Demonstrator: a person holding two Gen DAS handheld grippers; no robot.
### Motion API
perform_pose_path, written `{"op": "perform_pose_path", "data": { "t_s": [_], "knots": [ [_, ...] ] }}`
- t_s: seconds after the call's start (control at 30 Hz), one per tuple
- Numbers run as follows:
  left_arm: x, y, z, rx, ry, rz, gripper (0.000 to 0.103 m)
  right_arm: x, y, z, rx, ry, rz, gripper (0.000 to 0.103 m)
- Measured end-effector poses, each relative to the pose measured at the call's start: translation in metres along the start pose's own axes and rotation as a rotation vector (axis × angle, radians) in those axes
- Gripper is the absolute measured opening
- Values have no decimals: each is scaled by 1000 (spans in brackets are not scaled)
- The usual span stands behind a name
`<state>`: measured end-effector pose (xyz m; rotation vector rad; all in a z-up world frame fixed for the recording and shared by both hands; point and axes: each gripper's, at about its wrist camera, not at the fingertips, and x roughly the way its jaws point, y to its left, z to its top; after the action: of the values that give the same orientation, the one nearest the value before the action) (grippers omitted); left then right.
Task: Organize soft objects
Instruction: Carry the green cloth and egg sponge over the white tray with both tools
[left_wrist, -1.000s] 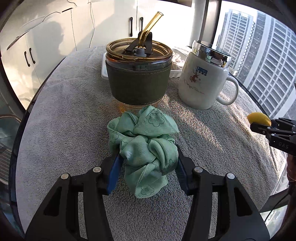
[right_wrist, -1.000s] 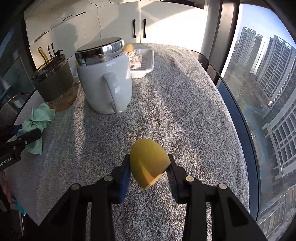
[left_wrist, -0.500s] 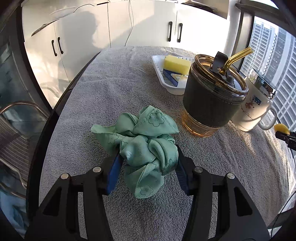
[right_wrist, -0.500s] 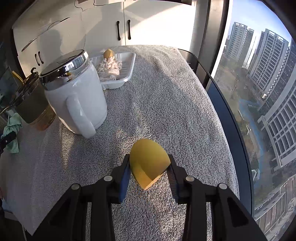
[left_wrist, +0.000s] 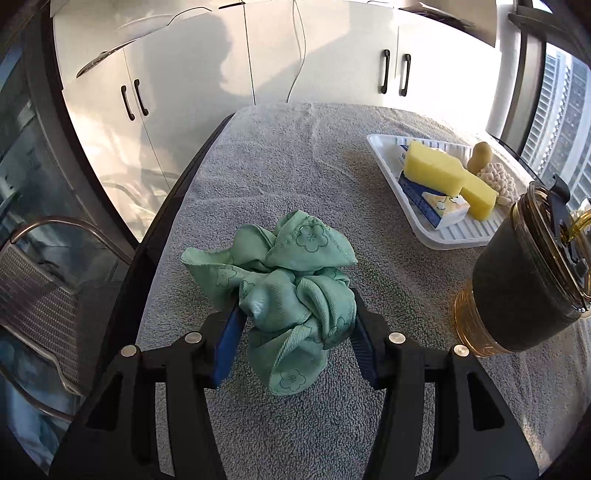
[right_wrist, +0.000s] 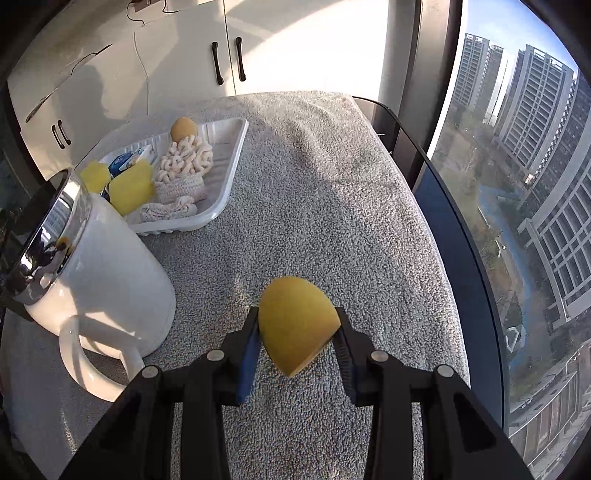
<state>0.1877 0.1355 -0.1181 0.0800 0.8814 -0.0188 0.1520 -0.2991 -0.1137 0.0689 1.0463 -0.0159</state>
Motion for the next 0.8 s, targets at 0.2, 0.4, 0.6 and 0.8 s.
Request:
{"op": "perform_pose_path", "data": {
  "t_s": [0.2, 0.4, 0.6, 0.8],
  "knots": [
    [26, -2, 39, 21, -6, -25, 51, 22, -4, 40, 4, 2, 13, 40],
    [44, -25, 74, 90, -25, -47, 51, 37, 4, 87, -27, -15, 27, 40],
    [58, -49, 102, 141, -32, -92, 52, 47, 17, 123, -53, -30, 79, 40],
    [70, -71, 115, 171, -7, -185, 52, 58, 42, 142, -118, -20, 130, 40]
  ]
}}
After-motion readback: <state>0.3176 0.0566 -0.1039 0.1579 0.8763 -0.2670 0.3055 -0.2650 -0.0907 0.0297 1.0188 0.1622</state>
